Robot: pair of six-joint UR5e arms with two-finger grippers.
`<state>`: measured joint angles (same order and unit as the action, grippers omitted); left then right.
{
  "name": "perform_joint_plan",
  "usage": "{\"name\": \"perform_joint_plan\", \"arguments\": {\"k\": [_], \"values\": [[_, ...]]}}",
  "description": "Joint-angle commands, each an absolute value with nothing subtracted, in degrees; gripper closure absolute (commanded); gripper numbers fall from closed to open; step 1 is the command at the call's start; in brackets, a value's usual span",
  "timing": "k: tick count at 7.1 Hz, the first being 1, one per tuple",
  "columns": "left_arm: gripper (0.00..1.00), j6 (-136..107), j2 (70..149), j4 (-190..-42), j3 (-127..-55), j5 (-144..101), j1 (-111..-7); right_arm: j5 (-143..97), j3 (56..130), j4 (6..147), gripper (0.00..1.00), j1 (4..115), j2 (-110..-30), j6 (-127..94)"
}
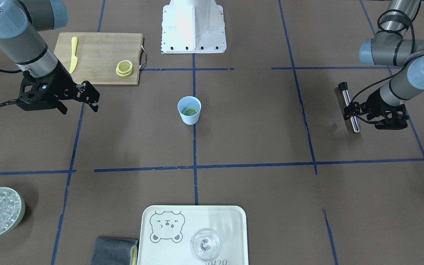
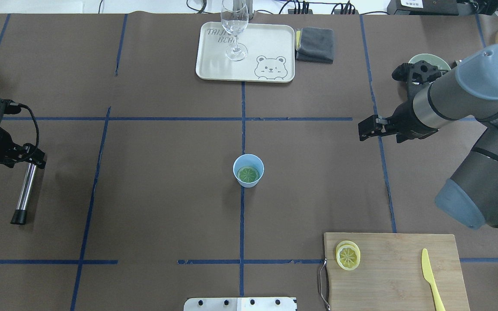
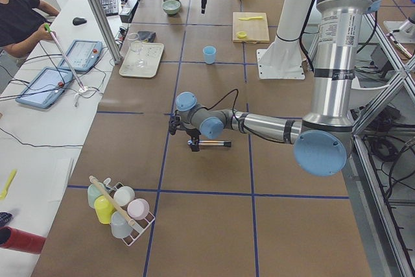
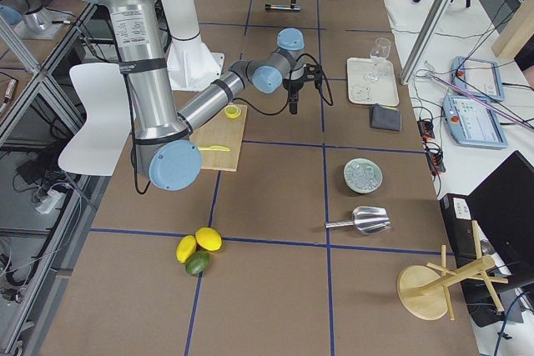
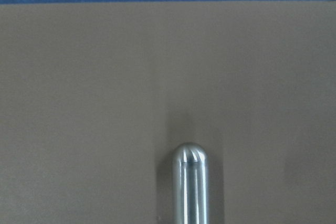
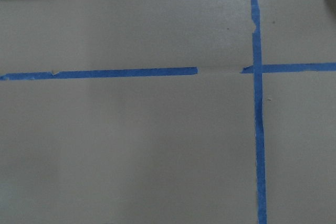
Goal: Squeeze lemon into cup
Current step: 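Reach the left gripper to the steel muddler and grasp it, then lift the steel muddler upright and carry it toward the blue cup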
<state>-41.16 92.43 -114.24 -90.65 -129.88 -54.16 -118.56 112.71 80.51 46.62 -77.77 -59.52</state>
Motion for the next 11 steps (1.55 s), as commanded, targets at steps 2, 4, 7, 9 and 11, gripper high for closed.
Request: {"name": "perform_joint_plan", "arguments": {"k": [2, 4, 7, 9, 11], "values": [[0.53, -41.1, 92.5, -114.3, -90.3, -129.8, -53.3, -118.5, 112.7, 80.5, 0.00, 46.6, -77.8, -59.6], [1.00, -41.0, 92.5, -114.1, -90.3, -129.6, -53.3, -118.6, 112.7, 80.5, 0.00, 46.5, -77.8, -59.8], [1.00, -40.6, 92.0, -114.1, -94.8, -125.9, -53.4, -118.7, 113.1, 80.5, 0.00, 46.5, -77.7, -60.2], [1.00, -39.6, 92.6, -113.5, -102.6, -125.7, -53.4, -118.7, 113.9, 80.5, 0.00, 46.7, -77.9, -60.2], [1.00, -39.6, 97.1, -113.4, -108.2, -125.6, -52.7, -118.7, 115.6, 80.5, 0.00, 46.8, -79.4, -59.9]]}}
